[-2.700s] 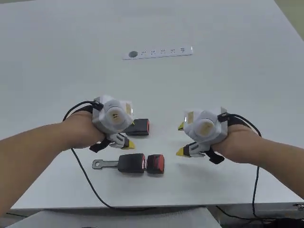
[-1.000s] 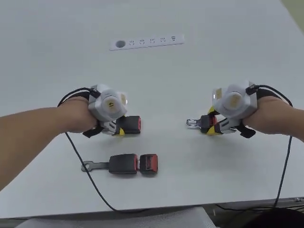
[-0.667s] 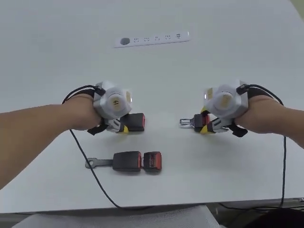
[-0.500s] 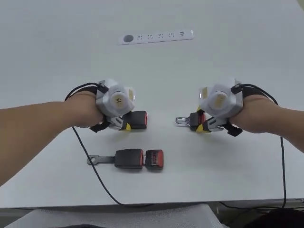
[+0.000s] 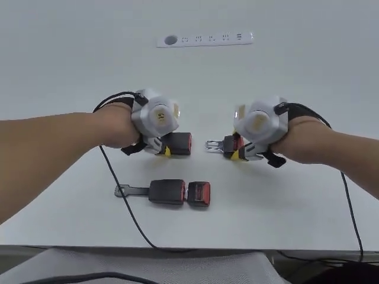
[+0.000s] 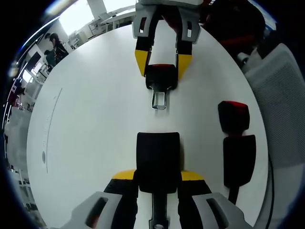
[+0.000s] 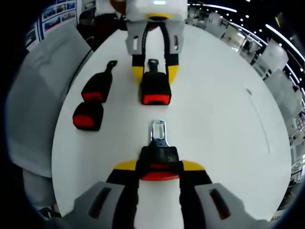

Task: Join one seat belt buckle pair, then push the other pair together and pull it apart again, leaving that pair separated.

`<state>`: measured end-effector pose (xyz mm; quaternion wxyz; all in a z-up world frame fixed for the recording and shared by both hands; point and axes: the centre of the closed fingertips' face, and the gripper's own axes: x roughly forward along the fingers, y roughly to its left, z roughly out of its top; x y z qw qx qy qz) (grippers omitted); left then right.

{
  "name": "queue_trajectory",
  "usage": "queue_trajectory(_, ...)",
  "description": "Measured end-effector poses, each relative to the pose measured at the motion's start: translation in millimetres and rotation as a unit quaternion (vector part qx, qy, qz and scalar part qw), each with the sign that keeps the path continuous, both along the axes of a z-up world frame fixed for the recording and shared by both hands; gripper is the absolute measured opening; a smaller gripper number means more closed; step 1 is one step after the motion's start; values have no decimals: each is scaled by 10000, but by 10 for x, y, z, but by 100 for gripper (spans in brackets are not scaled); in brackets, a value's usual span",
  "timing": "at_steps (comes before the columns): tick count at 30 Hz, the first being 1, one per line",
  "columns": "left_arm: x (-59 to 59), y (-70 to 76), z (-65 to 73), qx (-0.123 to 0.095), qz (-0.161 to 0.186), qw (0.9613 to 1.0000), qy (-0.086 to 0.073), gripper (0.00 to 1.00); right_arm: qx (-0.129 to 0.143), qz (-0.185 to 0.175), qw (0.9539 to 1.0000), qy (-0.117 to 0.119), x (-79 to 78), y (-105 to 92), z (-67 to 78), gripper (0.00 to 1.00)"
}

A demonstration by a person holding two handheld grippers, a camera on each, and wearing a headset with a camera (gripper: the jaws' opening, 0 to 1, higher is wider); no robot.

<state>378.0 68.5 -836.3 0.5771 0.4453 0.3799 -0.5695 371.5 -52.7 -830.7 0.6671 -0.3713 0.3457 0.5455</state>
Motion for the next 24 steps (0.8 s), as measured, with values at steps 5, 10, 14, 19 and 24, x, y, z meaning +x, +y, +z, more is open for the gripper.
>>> queue_trajectory(5, 5, 7, -5, -17, -11, 10000, -18, 32, 35, 57, 10000, 17, 6, 109, 4, 31)
queue_trajectory(10, 8, 11, -11, 28, -44, 10000, -21, 32, 3, 222, 9998, -22, 5, 252, -1, 31)
queue_trajectory(14, 22, 18, -26, 64, -69, 10000, -23, 32, -9, 297, 9996, -23, 16, 303, -6, 31)
queue_trajectory(19, 16, 19, -21, 78, -64, 9999, -29, 32, -17, 331, 9994, -24, 13, 333, -17, 31)
queue_trajectory(24, 15, 23, -16, 79, -41, 10000, -39, 32, -48, 358, 9993, -58, 41, 351, -31, 31)
